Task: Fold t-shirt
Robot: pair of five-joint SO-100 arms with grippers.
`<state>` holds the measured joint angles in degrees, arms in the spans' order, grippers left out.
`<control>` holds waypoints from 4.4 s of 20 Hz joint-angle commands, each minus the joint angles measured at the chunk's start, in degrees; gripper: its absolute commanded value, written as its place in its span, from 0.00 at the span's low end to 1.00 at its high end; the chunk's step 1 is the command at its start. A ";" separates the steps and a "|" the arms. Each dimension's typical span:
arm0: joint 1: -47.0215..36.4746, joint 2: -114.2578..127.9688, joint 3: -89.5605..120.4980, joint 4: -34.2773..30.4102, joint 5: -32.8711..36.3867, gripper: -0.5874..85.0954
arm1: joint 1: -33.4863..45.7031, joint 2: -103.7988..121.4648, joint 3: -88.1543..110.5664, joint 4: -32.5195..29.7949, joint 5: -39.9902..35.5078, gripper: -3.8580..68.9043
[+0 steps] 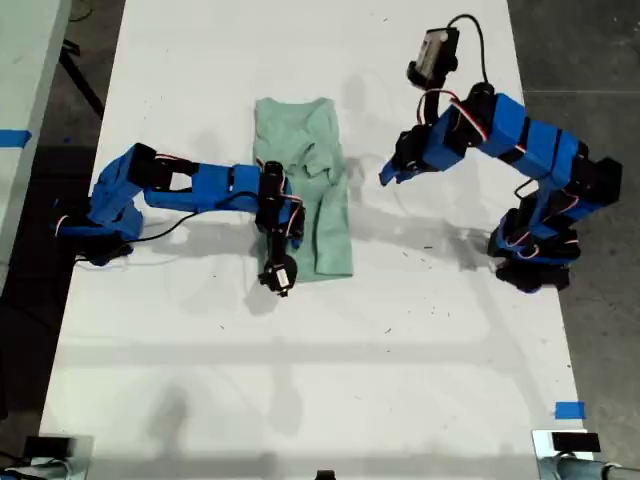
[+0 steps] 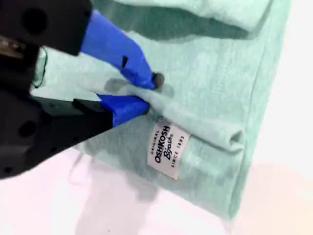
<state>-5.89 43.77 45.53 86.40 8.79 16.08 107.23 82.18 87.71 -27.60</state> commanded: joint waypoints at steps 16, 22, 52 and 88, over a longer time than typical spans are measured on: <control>17.05 25.22 16.96 0.44 -8.00 0.37 | -18.46 -9.67 11.25 -19.34 10.02 0.40; 14.33 31.46 38.76 -18.98 -10.46 0.35 | -19.60 -19.16 9.14 -24.61 11.51 0.40; 25.75 19.95 4.22 3.60 -8.88 0.01 | -33.22 -35.16 -25.05 -8.61 21.62 0.04; -38.41 83.85 43.15 4.92 23.38 0.34 | 28.83 14.06 -0.18 -2.20 -15.82 0.36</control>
<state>-46.49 115.40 76.55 96.06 33.57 44.82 108.11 73.65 85.96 -44.03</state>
